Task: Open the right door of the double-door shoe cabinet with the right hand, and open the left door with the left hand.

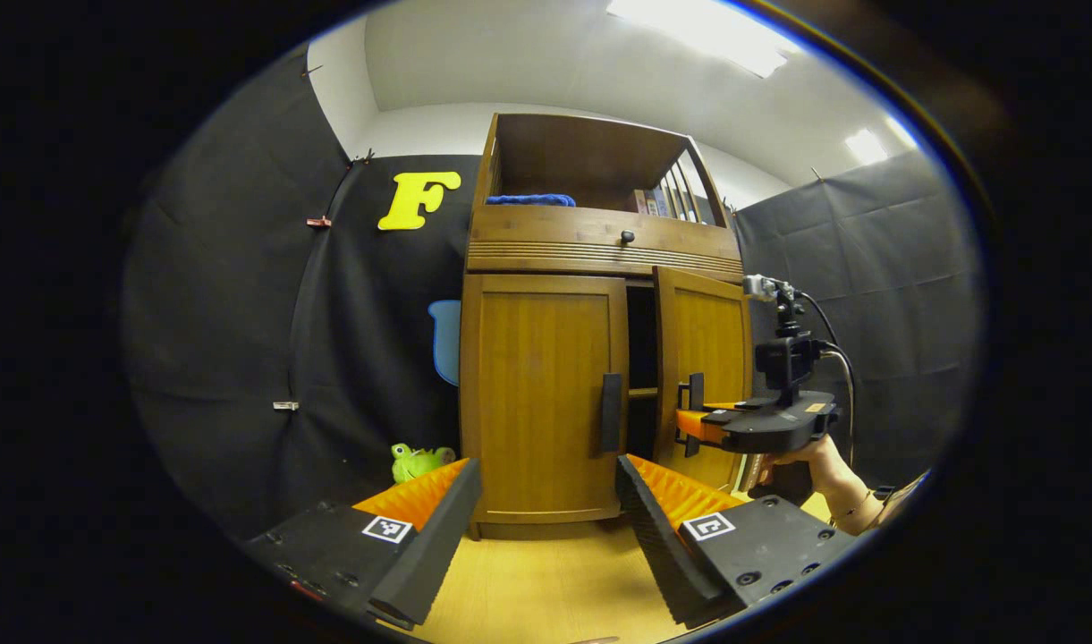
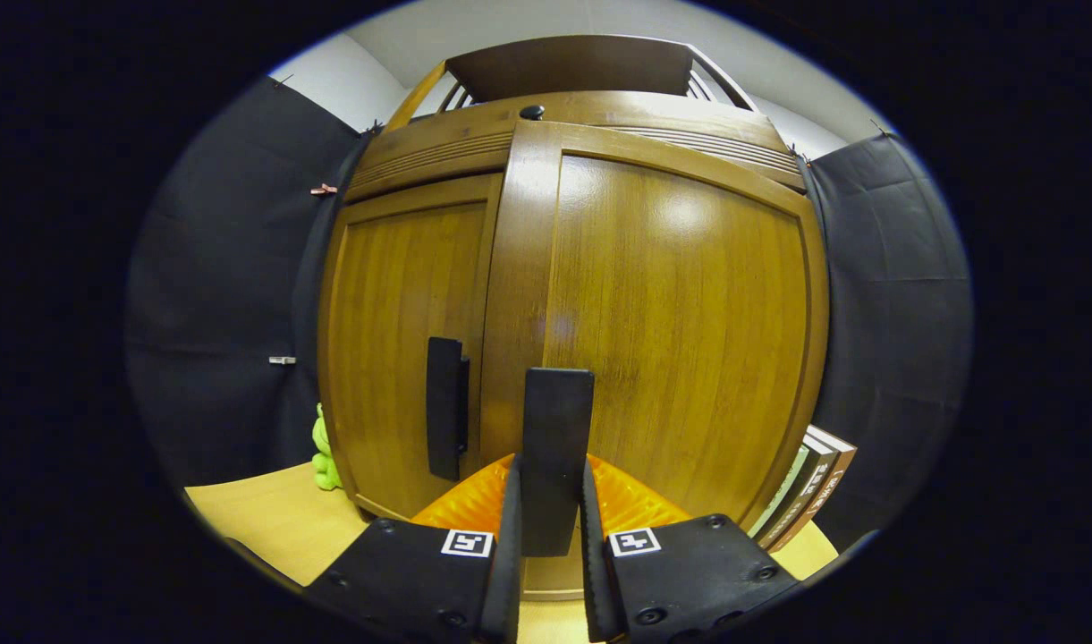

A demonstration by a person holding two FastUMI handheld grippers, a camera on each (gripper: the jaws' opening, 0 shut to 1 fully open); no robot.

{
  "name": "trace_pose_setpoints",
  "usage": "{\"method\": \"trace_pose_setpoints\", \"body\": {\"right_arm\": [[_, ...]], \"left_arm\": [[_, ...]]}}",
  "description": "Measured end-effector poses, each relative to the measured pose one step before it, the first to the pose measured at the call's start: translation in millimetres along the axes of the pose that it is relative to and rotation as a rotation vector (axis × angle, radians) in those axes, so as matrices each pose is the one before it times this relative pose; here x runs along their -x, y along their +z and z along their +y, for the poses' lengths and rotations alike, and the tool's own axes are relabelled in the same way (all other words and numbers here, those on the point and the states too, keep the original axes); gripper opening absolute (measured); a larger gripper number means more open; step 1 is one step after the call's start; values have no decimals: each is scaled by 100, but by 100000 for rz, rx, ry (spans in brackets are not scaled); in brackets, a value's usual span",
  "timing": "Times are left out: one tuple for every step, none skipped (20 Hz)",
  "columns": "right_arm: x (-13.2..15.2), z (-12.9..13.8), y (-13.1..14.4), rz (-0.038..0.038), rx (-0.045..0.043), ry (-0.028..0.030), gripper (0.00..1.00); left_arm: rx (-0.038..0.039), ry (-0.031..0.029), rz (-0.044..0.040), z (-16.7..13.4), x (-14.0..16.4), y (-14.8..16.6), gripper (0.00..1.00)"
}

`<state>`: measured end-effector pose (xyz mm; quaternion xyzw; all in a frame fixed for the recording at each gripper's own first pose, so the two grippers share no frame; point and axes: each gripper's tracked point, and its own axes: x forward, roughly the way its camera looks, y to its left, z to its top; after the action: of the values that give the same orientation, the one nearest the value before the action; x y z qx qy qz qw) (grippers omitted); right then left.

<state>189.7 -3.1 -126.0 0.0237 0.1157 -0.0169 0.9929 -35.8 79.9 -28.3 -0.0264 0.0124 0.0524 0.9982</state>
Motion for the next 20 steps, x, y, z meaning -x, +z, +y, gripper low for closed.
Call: {"method": "trace_pose_setpoints", "body": {"right_arm": [[938,-257,26,-95,162,877,33],[658,-177,-23,198,176,864,33],[630,-148,18,313,242,922,33],[623,-233,-11,407,292,919,33],[629,-152,66,193,-6,776,29],[513,-206,27,145,-146,605,33],[564,-156,-14,-59,-85,502,33],[546,-252,21,45,-125,327,29],[571,-262,83,-48,-113,203,33],[504,-242,-68,31,-157,146,33],[416,-200,-40,-45,-430,212,33],[421,-222,-27,154,-408,227,33],[465,-307,49,34,-544,172,33],[542,-273,-7,220,-391,90,29],[546,-350,20,94,-221,-10,33],[531,-390,20,36,-154,-225,33],[626,-410,88,-29,-40,-308,32],[568,-427,-25,146,-78,-461,28],[498,-356,-28,213,-202,-571,28],[370,-344,1,43,86,-579,32]], "left_arm": [[-153,-591,139,-574,246,-45,95],[-331,-559,-22,-428,-14,-58,94],[-334,-470,-96,-558,18,90,94],[-264,-432,-316,-568,114,47,94],[-80,-325,-372,-556,51,131,94],[-4,-530,-122,-471,162,-31,94],[26,-638,155,-483,42,43,94],[98,-543,100,-329,15,-72,94],[206,-358,45,-300,54,155,94],[349,-307,-32,-373,-51,-9,94],[414,-471,159,-384,0,68,94],[467,-624,112,-448,24,-9,94],[357,-808,-13,-457,31,116,94],[128,-846,-41,-574,26,-35,94],[-77,-822,-144,-534,59,174,94],[-260,-831,-178,-518,11,-67,94],[-245,-761,-257,-528,-42,40,94],[-162,-874,-199,-492,5,-46,94],[91,-1033,-230,-544,-99,127,94],[260,-1128,-29,-615,-111,-42,96]]}}
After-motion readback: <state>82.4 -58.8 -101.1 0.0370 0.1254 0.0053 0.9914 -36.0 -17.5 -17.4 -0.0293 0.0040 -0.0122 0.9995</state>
